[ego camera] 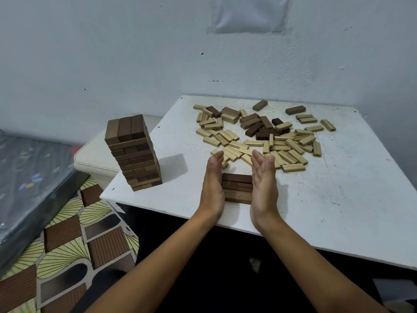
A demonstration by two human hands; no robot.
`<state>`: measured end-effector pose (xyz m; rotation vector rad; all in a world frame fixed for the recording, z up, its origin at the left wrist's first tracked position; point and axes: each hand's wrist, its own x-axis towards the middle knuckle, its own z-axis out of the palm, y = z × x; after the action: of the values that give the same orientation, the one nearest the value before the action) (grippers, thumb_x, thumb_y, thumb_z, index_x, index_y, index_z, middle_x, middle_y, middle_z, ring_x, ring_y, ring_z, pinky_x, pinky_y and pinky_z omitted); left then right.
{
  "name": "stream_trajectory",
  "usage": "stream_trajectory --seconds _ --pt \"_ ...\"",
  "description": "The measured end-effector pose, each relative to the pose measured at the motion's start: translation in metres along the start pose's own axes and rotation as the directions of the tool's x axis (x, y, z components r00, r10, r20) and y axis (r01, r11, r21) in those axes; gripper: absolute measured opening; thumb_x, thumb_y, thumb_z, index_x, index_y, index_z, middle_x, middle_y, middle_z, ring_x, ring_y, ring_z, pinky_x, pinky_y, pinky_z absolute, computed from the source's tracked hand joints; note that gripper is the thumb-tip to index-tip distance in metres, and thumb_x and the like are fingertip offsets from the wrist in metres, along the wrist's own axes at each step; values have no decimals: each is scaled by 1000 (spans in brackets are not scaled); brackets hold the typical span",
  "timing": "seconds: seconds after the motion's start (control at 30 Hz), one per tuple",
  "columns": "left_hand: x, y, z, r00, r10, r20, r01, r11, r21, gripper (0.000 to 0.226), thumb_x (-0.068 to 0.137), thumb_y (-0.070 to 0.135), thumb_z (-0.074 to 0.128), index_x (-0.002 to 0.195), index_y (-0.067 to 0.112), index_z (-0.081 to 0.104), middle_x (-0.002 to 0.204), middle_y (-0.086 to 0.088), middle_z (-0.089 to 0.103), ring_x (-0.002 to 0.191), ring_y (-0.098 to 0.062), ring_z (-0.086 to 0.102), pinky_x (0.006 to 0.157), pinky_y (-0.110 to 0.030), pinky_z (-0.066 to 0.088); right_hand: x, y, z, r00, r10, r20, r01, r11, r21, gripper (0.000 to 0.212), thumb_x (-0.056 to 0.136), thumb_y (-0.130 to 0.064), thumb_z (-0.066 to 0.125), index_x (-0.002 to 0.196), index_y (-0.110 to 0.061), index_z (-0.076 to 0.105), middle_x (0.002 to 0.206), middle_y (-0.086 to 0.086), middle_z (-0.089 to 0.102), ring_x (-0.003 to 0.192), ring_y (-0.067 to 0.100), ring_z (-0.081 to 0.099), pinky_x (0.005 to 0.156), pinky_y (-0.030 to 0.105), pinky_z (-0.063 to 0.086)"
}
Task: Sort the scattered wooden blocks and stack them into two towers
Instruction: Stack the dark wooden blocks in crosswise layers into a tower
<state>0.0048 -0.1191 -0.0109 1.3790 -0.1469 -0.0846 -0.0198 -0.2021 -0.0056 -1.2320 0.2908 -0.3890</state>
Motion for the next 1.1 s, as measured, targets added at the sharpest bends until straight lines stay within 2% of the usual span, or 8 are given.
stream_trajectory --seconds 0.47,0.63,0.7,0.77,0.87,0.93,1.0,1.1 --pt "0 -5 -1 1000 17 -18 -18 999 -41 50 85 59 24 114 31 54 138 -3 53 128 -11 49 115 -30 30 1 5 -4 998 8 -66 -2 996 92 36 101 -46 30 111 -27 59 117 -15 59 129 8 46 113 27 27" --pt "2 -2 -8 999 38 25 -40 994 102 34 95 45 41 121 27 53 128 8 56 115 4 51 96 -12 37 2 5 -13 996 -73 -58 70 995 -64 16 98 -18 52 109 -25 60 115 -14 60 117 3 53 96 19 38" --pt "2 3 -19 992 93 87 -113 959 260 31 92 25 57 122 25 53 123 10 57 113 2 52 92 -8 39 5 1 -26 979 -204 23 202 932 -301 29 91 -5 59 115 -22 59 116 -11 61 111 3 55 93 17 42" --pt "7 5 -35 974 114 196 -191 880 435 49 76 28 64 124 29 53 123 11 59 118 1 51 96 -15 38 10 -6 -41 944 -253 210 327 794 -513 40 86 -3 65 121 -23 57 121 -9 60 111 9 55 92 15 41" --pt "16 6 -58 929 24 370 -279 701 656 71 63 45 70 130 42 48 131 12 54 125 -5 45 104 -28 37 18 -18 -61 900 -84 428 378 641 -668 65 80 -14 75 135 -33 48 139 -13 46 120 4 46 91 14 35" --pt "20 6 -67 900 -41 433 -318 618 719 80 62 50 73 135 47 42 136 14 48 128 -9 40 109 -38 36 21 -23 -68 860 48 508 406 541 -737 83 75 -28 80 142 -46 33 148 -15 29 135 2 28 105 23 28" --pt "23 7 -69 892 -82 444 -316 589 744 86 62 49 77 138 49 37 136 14 45 127 -11 38 110 -43 34 21 -27 -70 833 136 536 428 454 -781 96 72 -37 82 144 -53 20 155 -15 17 147 8 1 116 37 15" --pt "26 10 -67 884 -92 458 -329 574 750 91 61 48 79 141 44 35 135 15 50 126 -11 39 109 -45 34 25 -23 -71 806 178 565 471 386 -793 104 71 -46 80 147 -52 9 147 -25 19 139 1 -19 117 36 -1"
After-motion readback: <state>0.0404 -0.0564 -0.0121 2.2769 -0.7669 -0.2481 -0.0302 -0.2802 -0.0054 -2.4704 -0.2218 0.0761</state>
